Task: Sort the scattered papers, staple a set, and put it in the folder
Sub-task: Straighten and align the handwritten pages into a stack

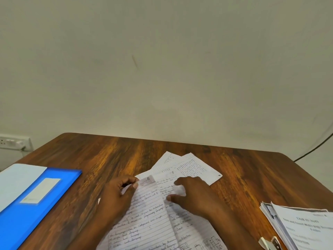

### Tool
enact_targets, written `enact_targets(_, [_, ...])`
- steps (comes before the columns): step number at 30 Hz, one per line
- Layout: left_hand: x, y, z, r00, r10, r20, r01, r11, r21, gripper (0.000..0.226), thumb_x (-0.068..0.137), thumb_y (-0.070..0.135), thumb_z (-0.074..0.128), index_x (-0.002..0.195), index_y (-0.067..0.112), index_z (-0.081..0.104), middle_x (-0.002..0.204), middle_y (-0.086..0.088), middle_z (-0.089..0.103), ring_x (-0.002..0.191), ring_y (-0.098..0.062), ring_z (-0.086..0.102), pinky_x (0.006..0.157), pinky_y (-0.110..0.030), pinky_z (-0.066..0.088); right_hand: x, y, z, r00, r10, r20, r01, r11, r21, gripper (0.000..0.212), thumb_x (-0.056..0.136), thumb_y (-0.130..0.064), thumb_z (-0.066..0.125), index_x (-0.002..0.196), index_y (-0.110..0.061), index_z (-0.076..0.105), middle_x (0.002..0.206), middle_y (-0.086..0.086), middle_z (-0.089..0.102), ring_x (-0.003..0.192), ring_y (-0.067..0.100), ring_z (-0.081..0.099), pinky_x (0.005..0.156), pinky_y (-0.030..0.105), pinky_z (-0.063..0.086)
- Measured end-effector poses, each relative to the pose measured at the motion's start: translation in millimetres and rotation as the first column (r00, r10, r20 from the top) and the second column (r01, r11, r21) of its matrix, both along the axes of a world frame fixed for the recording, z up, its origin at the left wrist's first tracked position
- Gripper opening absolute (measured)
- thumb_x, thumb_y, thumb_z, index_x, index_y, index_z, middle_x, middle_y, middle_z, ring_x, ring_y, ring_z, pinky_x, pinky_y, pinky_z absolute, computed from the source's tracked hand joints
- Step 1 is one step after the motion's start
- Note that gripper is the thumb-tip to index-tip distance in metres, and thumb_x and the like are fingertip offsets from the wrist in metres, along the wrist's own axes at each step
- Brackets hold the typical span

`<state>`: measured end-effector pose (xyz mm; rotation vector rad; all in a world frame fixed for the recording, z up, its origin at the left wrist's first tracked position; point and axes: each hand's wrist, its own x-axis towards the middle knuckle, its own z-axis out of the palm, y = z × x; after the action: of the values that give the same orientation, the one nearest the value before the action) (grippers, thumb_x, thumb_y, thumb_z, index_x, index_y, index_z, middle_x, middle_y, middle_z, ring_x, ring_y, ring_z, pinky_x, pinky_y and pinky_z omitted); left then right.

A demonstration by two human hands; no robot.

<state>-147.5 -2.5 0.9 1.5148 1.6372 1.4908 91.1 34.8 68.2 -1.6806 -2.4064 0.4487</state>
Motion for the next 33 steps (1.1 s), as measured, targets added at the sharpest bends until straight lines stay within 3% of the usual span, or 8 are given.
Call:
enact_targets(5, [-2, 4, -5, 0.999, 0.015, -0.036, -0.015, 1.000, 0.019, 0.019, 0.098, 0.018, 0.068, 0.089, 0.032, 0.078, 0.088, 0.017, 0.077, 0.078, -0.008, 0.070, 0.072, -0.029, 0.052, 2, 4, -27, 0.972, 0.016, 0.236, 0.013, 0.992, -0.122, 0.104, 0.085, -0.086, 0.044, 0.166, -0.033, 0.004, 0.175, 0.004, -0.007, 0.161, 0.029, -0.003, 0.127, 0.060, 0.008])
enact_targets(7, [-3, 5, -6, 0.998, 0.019, -0.057, -0.018, 0.999, 0.030, 0.019, 0.097, 0.017, 0.069, 0.089, 0.032, 0.079, 0.090, 0.018, 0.077, 0.088, -0.005, 0.072, 0.078, -0.032, 0.056, -2, 0, -23, 0.959, 0.053, 0.277, -0.025, 0.994, -0.104, 0.099, 0.087, -0.084, 0.045, 0.165, -0.033, 0.011, 0.175, 0.007, 0.003, 0.160, 0.032, 0.009, 0.126, 0.058, 0.015])
enact_targets(9, [-2, 5, -6, 0.995, 0.026, -0.094, -0.023, 0.999, 0.030, 0.020, 0.097, 0.016, 0.070, 0.087, 0.032, 0.078, 0.089, 0.018, 0.077, 0.088, -0.002, 0.071, 0.077, -0.029, 0.055, -10, -9, -14, 0.945, 0.092, 0.313, -0.076, 0.995, -0.063, 0.084, 0.090, -0.077, 0.052, 0.159, -0.033, 0.032, 0.164, 0.006, 0.035, 0.145, 0.030, 0.041, 0.118, 0.050, 0.034])
enact_targets(12, [-2, 6, -8, 0.991, 0.025, -0.134, -0.025, 1.000, 0.008, 0.021, 0.096, 0.016, 0.071, 0.085, 0.033, 0.078, 0.087, 0.019, 0.076, 0.086, 0.000, 0.069, 0.072, -0.025, 0.051, -18, -18, -7, 0.940, 0.145, 0.310, -0.151, 0.989, -0.006, 0.055, 0.088, -0.062, 0.066, 0.131, -0.028, 0.060, 0.115, -0.004, 0.065, 0.096, 0.015, 0.057, 0.077, 0.030, 0.044])
enact_targets(17, [-2, 7, -10, 0.992, 0.019, -0.126, -0.020, 1.000, -0.008, 0.022, 0.096, 0.016, 0.071, 0.083, 0.032, 0.077, 0.084, 0.017, 0.076, 0.082, -0.007, 0.070, 0.070, -0.027, 0.050, -9, -16, 3, 0.981, 0.085, 0.177, -0.088, 0.996, 0.005, 0.062, 0.085, -0.064, 0.073, 0.136, -0.031, 0.060, 0.136, -0.010, 0.063, 0.119, 0.014, 0.060, 0.090, 0.028, 0.047])
enact_targets(20, [1, 7, -11, 0.993, 0.005, -0.117, -0.003, 1.000, 0.015, 0.023, 0.095, 0.014, 0.072, 0.083, 0.033, 0.078, 0.083, 0.017, 0.076, 0.073, -0.007, 0.070, 0.065, -0.027, 0.053, -6, 0, -6, 0.999, -0.035, 0.023, 0.033, 0.998, 0.060, 0.065, 0.080, -0.068, 0.075, 0.133, -0.034, 0.062, 0.129, -0.014, 0.068, 0.109, 0.008, 0.064, 0.091, 0.030, 0.054])
enact_targets(26, [6, 9, -13, 0.982, -0.048, -0.182, 0.049, 0.999, 0.003, 0.019, 0.096, 0.017, 0.071, 0.088, 0.033, 0.078, 0.090, 0.018, 0.076, 0.090, -0.008, 0.072, 0.079, -0.034, 0.059, -16, 18, -44, 0.940, -0.152, -0.305, 0.156, 0.988, -0.012, 0.064, 0.083, -0.054, 0.081, 0.137, -0.033, 0.055, 0.131, -0.010, 0.064, 0.115, 0.008, 0.062, 0.095, 0.028, 0.054])
enact_targets(33, [11, 7, -12, 0.978, -0.084, -0.191, 0.082, 0.996, -0.019, 0.019, 0.097, 0.019, 0.070, 0.087, 0.033, 0.078, 0.091, 0.017, 0.076, 0.090, -0.008, 0.072, 0.080, -0.034, 0.059, -23, 21, -58, 0.872, -0.195, -0.449, 0.167, 0.981, -0.101, 0.041, 0.085, -0.047, 0.082, 0.119, -0.035, 0.063, 0.088, -0.011, 0.070, 0.083, 0.007, 0.068, 0.079, 0.025, 0.057])
